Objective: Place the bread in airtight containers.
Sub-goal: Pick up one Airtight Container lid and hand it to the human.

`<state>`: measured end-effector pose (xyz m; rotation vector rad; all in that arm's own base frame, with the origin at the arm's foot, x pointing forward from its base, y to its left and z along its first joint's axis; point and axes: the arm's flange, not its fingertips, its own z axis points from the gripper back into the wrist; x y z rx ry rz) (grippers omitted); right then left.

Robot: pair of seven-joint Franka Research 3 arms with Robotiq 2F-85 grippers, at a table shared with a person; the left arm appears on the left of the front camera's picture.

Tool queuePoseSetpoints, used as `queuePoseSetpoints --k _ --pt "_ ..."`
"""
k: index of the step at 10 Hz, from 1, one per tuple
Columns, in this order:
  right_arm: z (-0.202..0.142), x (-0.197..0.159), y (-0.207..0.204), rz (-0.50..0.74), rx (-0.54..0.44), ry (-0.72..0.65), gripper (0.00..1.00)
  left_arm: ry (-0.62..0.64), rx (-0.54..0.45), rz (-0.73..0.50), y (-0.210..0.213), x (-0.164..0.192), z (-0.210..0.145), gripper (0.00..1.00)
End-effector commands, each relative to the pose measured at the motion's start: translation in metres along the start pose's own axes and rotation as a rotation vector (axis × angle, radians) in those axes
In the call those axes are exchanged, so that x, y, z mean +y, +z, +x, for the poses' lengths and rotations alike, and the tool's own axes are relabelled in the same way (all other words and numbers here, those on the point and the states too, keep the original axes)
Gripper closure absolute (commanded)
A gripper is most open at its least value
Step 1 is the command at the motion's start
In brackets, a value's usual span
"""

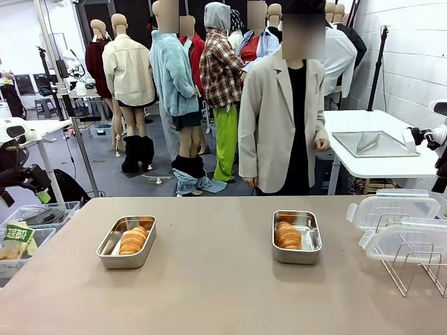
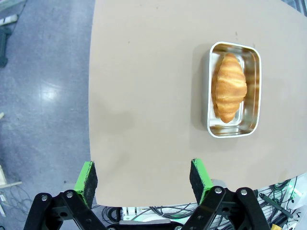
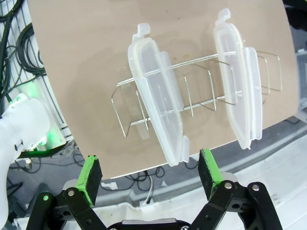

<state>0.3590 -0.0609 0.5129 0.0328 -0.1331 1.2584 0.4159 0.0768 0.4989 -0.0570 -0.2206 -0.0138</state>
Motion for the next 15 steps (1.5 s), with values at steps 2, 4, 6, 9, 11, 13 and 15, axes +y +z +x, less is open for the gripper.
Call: queuePoseSetpoints --k 2,4,6,9,11,13,15 --pt "-0.0001 -0.0008 -0.0005 0.005 0.002 0.005 0.00 0.015 -0.011 0.008 0.0004 0.0003 -0.0008 0.00" --pt "-0.0001 -0.0008 -0.0005 0.005 0.002 0.005 0.00 0.015 -0.011 0.008 0.0004 0.0003 -0.0008 0.00" --pt "-0.0001 -0.0008 -0.0005 0.005 0.002 0.005 0.00 0.015 -0.011 0.008 0.0004 0.0003 -0.0008 0.00" --pt "-0.0001 -0.0008 -0.0005 0.005 0.002 0.005 0.00 0.015 -0.011 0.008 0.0004 0.0003 -0.0008 0.00" --pt "-0.0001 -0.0008 -0.0005 0.005 0.002 0.005 0.00 0.015 -0.011 0.008 0.0004 0.0003 -0.0008 0.00" --pt "-0.0001 -0.0008 -0.0005 0.005 0.002 0.005 0.00 0.015 -0.011 0.008 0.0004 0.0003 -0.0008 0.00" --pt "-0.0001 -0.0008 -0.0005 0.005 0.002 0.005 0.00 0.015 -0.011 0.008 0.0004 0.0003 -0.0008 0.00"
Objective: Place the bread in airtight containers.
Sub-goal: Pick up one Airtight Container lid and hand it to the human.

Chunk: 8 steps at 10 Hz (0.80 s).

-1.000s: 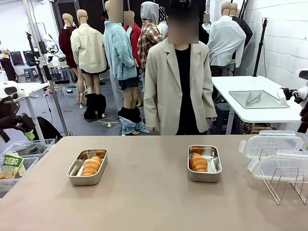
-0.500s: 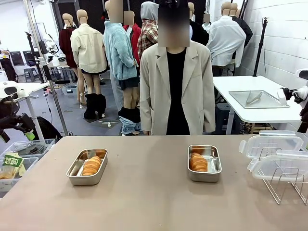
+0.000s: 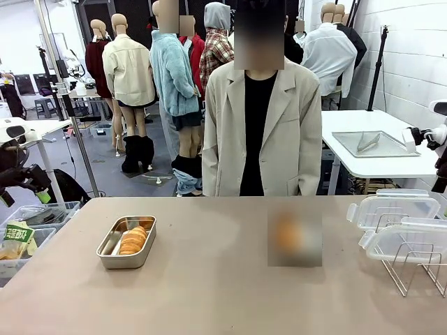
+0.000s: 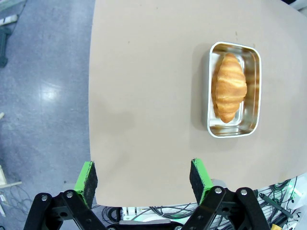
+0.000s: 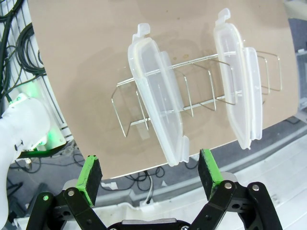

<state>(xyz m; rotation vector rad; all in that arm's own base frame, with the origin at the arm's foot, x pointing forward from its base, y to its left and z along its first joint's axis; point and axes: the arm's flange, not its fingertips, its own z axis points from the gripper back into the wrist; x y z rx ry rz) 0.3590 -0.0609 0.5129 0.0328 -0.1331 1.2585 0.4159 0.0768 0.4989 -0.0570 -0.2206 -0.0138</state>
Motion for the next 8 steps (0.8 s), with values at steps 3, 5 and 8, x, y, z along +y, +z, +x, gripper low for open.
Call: queuePoseSetpoints --k 3,5,8 --pt "-0.0001 -0.0008 -0.0005 0.005 0.002 0.005 0.00 0.015 -0.011 0.008 0.0004 0.0003 -0.0008 0.00" --pt "-0.0001 -0.0008 -0.0005 0.005 0.002 0.005 0.00 0.015 -0.011 0.008 0.0004 0.0003 -0.0008 0.00" --pt "-0.0001 -0.0008 -0.0005 0.005 0.002 0.005 0.00 0.015 -0.011 0.008 0.0004 0.0003 -0.0008 0.00"
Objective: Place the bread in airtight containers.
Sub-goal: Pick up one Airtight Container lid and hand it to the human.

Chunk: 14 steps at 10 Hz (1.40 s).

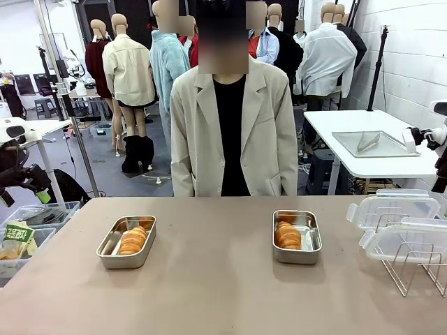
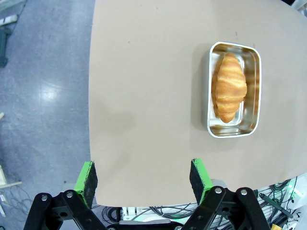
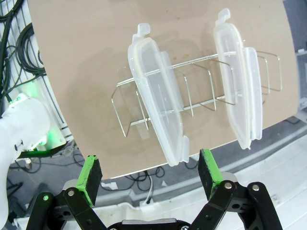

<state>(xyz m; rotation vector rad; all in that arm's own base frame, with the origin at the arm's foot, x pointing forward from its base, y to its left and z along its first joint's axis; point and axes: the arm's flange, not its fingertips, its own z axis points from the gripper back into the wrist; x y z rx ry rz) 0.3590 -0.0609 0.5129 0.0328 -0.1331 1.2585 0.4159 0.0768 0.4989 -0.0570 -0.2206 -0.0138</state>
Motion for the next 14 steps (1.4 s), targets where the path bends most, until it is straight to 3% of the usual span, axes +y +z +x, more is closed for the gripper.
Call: queuePoseSetpoints --k 1,8,14 --pt "0.000 -0.001 0.000 0.005 0.002 0.005 0.00 0.015 -0.011 0.008 0.000 0.000 -0.001 0.00" --pt "0.008 0.006 -0.014 -0.006 -0.002 -0.012 0.00 0.015 -0.011 0.008 0.000 0.000 -0.001 0.00" --pt "0.031 -0.002 -0.060 -0.005 0.088 0.033 0.00 0.015 -0.011 0.008 0.000 0.000 -0.001 0.00"
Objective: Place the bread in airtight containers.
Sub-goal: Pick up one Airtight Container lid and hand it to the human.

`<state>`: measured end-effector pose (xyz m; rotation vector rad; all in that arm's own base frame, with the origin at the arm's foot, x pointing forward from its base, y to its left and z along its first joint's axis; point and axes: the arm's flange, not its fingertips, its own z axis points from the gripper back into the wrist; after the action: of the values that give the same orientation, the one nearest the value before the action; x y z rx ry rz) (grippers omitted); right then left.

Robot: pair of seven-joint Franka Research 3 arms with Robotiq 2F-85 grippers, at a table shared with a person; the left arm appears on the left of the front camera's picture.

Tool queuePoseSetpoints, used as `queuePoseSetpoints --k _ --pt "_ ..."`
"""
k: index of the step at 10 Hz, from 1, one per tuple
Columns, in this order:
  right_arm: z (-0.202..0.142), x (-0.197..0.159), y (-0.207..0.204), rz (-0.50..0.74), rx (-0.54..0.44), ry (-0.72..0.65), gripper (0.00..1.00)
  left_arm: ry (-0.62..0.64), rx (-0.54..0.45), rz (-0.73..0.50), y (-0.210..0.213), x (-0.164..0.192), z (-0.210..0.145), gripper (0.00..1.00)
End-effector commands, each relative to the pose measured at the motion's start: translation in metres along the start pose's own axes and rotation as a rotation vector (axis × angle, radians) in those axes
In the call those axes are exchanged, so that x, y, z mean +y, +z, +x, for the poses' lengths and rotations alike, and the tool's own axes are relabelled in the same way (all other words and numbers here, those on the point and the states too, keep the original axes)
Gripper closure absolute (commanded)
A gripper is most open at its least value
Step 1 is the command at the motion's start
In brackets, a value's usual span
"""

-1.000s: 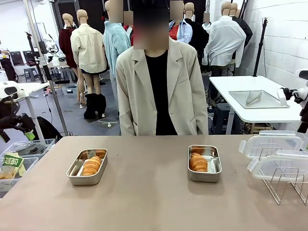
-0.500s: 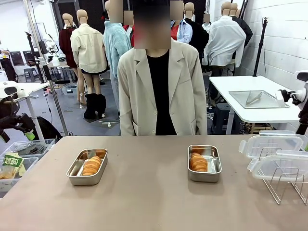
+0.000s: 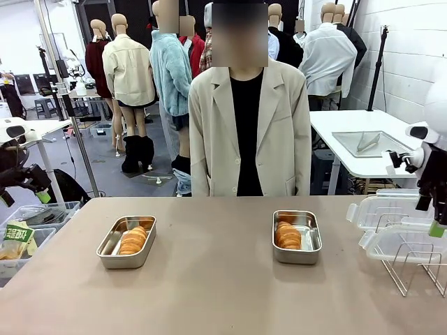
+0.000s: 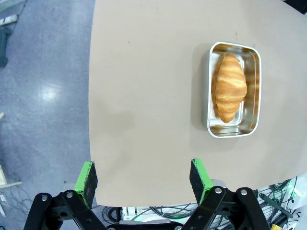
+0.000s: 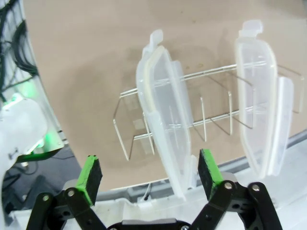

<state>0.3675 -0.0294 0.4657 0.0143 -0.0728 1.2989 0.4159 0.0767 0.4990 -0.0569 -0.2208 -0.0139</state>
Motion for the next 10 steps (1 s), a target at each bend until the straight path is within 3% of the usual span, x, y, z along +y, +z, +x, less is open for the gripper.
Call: queuePoseSetpoints --k 1,6,7,10 --pt "0.007 -0.011 -0.013 -0.029 0.029 0.005 0.00 0.015 -0.011 0.008 0.000 0.000 -0.001 0.00" --pt "0.012 -0.033 -0.034 0.033 0.043 0.008 0.00 0.015 -0.011 0.008 0.000 0.000 -0.001 0.00" --pt "0.013 -0.034 -0.035 0.040 0.046 0.017 0.04 0.015 -0.011 0.008 0.000 0.000 -0.001 0.00" --pt "0.015 -0.035 -0.034 0.043 0.044 0.012 0.63 0.015 -0.011 0.008 0.000 0.000 -0.001 0.00"
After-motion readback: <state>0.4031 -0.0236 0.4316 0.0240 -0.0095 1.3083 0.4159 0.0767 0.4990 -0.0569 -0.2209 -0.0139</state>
